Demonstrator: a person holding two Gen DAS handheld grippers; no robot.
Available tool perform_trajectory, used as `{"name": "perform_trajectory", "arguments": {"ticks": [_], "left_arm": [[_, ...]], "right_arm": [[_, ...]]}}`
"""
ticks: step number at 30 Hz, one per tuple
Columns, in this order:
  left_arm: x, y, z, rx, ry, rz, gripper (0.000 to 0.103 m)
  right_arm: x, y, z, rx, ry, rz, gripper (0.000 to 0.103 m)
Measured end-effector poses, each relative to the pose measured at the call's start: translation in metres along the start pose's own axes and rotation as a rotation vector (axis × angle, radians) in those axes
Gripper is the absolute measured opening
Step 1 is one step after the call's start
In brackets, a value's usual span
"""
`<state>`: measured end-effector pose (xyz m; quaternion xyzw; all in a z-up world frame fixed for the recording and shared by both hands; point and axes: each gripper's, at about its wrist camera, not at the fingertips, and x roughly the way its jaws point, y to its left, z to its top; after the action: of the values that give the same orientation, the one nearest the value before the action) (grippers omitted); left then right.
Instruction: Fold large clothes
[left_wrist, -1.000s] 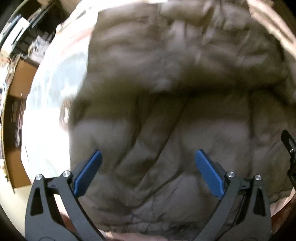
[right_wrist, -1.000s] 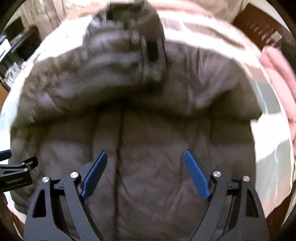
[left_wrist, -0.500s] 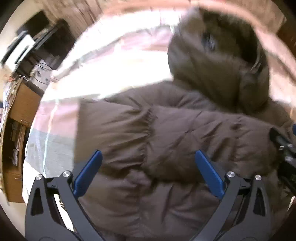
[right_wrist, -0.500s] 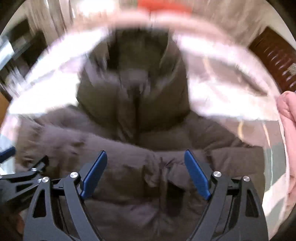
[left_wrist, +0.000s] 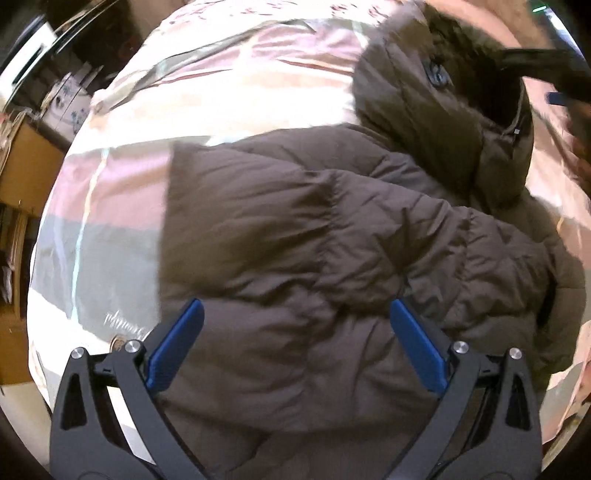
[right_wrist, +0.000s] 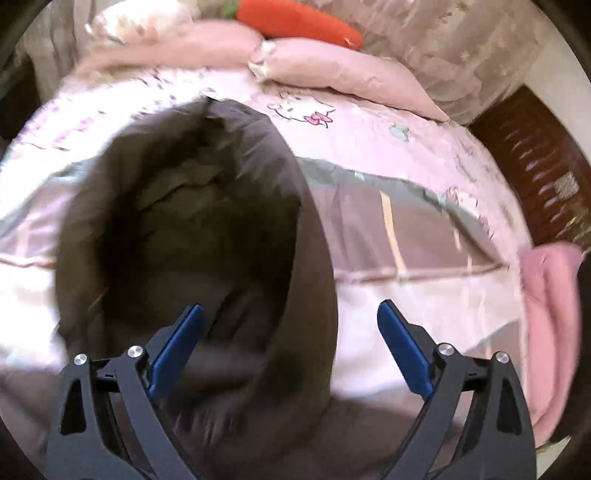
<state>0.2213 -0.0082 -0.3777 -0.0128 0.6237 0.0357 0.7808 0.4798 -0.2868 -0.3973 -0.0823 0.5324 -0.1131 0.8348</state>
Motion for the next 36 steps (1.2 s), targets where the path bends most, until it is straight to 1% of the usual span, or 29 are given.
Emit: {"name": "perform_trajectory", "arguments": {"ticks": [1, 2, 3, 4, 5, 6, 7, 9, 11, 12, 14, 15, 16, 17, 18, 19, 20, 21, 22, 23, 25, 27, 28, 29, 30, 32, 33, 34, 36], "left_arm": [[-0.004, 0.005, -0.004, -0.006, 0.000, 0.002, 0.101], [-0.006, 0.009, -0.009, -0.012, 0.003, 0.007, 0.101], [-0.006, 0.014, -0.014, -0.016, 0.014, 0.014, 0.101], [-0.005, 0.018, -0.019, -0.019, 0.024, 0.015, 0.101], [-0.003, 0.021, -0.022, -0.024, 0.031, 0.015, 0.101], [0.000, 0.025, -0.027, -0.034, 0.040, 0.012, 0.101], [0.003, 0.028, -0.030, -0.043, 0.047, 0.009, 0.101], [0.007, 0.036, -0.035, -0.064, 0.071, -0.001, 0.101], [0.010, 0.041, -0.036, -0.088, 0.080, -0.012, 0.101], [0.011, 0.043, -0.036, -0.099, 0.079, -0.018, 0.101], [0.011, 0.045, -0.035, -0.108, 0.073, -0.017, 0.101], [0.010, 0.048, -0.034, -0.113, 0.067, -0.005, 0.101], [0.008, 0.049, -0.033, -0.118, 0.060, 0.003, 0.101], [0.008, 0.052, -0.033, -0.122, 0.058, 0.005, 0.101], [0.007, 0.055, -0.033, -0.130, 0.058, 0.003, 0.101], [0.007, 0.057, -0.033, -0.137, 0.059, -0.002, 0.101], [0.007, 0.057, -0.033, -0.140, 0.061, -0.004, 0.101], [0.006, 0.058, -0.033, -0.143, 0.062, -0.003, 0.101], [0.006, 0.057, -0.033, -0.143, 0.063, -0.001, 0.101], [0.006, 0.054, -0.032, -0.144, 0.064, 0.000, 0.101], [0.004, 0.046, -0.028, -0.147, 0.064, -0.023, 0.101], [0.001, 0.034, -0.023, -0.140, 0.057, -0.046, 0.101], [0.000, 0.028, -0.020, -0.132, 0.054, -0.047, 0.101], [-0.002, 0.021, -0.018, -0.123, 0.050, -0.046, 0.101], [-0.004, 0.013, -0.016, -0.110, 0.045, -0.049, 0.101], [-0.008, 0.000, -0.016, -0.092, 0.036, -0.056, 0.101], [-0.010, -0.008, -0.019, -0.082, 0.034, -0.060, 0.101], [-0.010, -0.015, -0.024, -0.069, 0.038, -0.061, 0.101], [-0.009, -0.025, -0.035, -0.049, 0.053, -0.056, 0.101]], "right_arm": [[0.014, 0.007, 0.012, -0.030, 0.013, -0.058, 0.087], [0.026, 0.014, 0.019, -0.061, 0.029, -0.106, 0.076], [0.034, 0.017, 0.021, -0.080, 0.048, -0.135, 0.016], [0.041, 0.019, 0.022, -0.084, 0.089, -0.174, 0.004], [0.040, 0.013, 0.019, -0.041, 0.078, -0.141, 0.003], [0.027, 0.006, 0.017, 0.028, 0.033, -0.092, 0.003], [0.016, 0.000, 0.013, 0.074, -0.003, -0.052, 0.003], [-0.020, -0.016, -0.004, 0.169, -0.103, 0.119, 0.003], [-0.071, -0.038, -0.043, 0.222, -0.204, 0.260, 0.003], [-0.088, -0.048, -0.059, 0.238, -0.233, 0.305, 0.003], [-0.127, -0.085, -0.113, 0.279, -0.271, 0.347, 0.003], [-0.136, -0.105, -0.141, 0.317, -0.250, 0.342, 0.003], [-0.135, -0.119, -0.160, 0.337, -0.215, 0.332, 0.004], [-0.125, -0.133, -0.186, 0.340, -0.139, 0.323, 0.005], [-0.117, -0.138, -0.203, 0.325, -0.080, 0.312, 0.010], [-0.106, -0.145, -0.227, 0.309, -0.003, 0.289, 0.028], [-0.101, -0.151, -0.247, 0.322, 0.048, 0.280, 0.037], [-0.100, -0.155, -0.260, 0.343, 0.063, 0.292, 0.050], [-0.103, -0.158, -0.275, 0.353, 0.074, 0.314, 0.058], [-0.108, -0.159, -0.285, 0.338, 0.077, 0.330, 0.071], [-0.121, -0.160, -0.304, 0.330, 0.070, 0.356, 0.085], [-0.127, -0.165, -0.316, 0.352, 0.111, 0.408, 0.090], [-0.124, -0.165, -0.324, 0.373, 0.166, 0.430, 0.090], [-0.126, -0.166, -0.330, 0.414, 0.193, 0.467, 0.090], [-0.126, -0.168, -0.334, 0.482, 0.208, 0.529, 0.090], [-0.123, -0.163, -0.331, 0.673, 0.236, 0.707, 0.090], [-0.123, -0.156, -0.327, 0.719, 0.245, 0.773, 0.090], [-0.120, -0.142, -0.316, 0.772, 0.257, 0.869, 0.090], [-0.118, -0.112, -0.293, 0.816, 0.273, 0.991, 0.090]]}}
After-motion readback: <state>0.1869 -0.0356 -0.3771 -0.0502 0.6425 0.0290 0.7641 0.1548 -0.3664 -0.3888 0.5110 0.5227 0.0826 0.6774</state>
